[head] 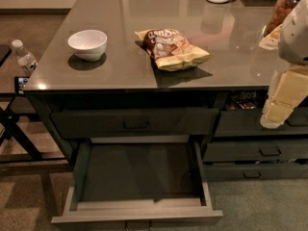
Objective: Place brown chip bag into middle drawer
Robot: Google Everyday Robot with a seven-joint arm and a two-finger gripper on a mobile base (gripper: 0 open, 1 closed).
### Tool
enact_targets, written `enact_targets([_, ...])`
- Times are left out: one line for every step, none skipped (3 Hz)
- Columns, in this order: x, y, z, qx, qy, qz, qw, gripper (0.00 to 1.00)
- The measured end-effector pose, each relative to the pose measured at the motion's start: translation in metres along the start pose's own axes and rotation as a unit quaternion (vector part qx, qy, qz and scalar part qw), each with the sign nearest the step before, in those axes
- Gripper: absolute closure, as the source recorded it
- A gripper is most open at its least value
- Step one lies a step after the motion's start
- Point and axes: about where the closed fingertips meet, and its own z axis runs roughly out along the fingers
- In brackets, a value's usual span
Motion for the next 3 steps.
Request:
enact_targets([0.000, 0.000, 0.000, 0.000, 0.000, 0.000, 1.0000, 0.00])
enact_targets([-0.004, -0.004, 0.002, 0.004, 0.001, 0.011, 0.9999, 0.00])
enact_targets([-0.009, -0.024, 0.017, -0.008, 0.022, 0.043, 0.9988, 0.00])
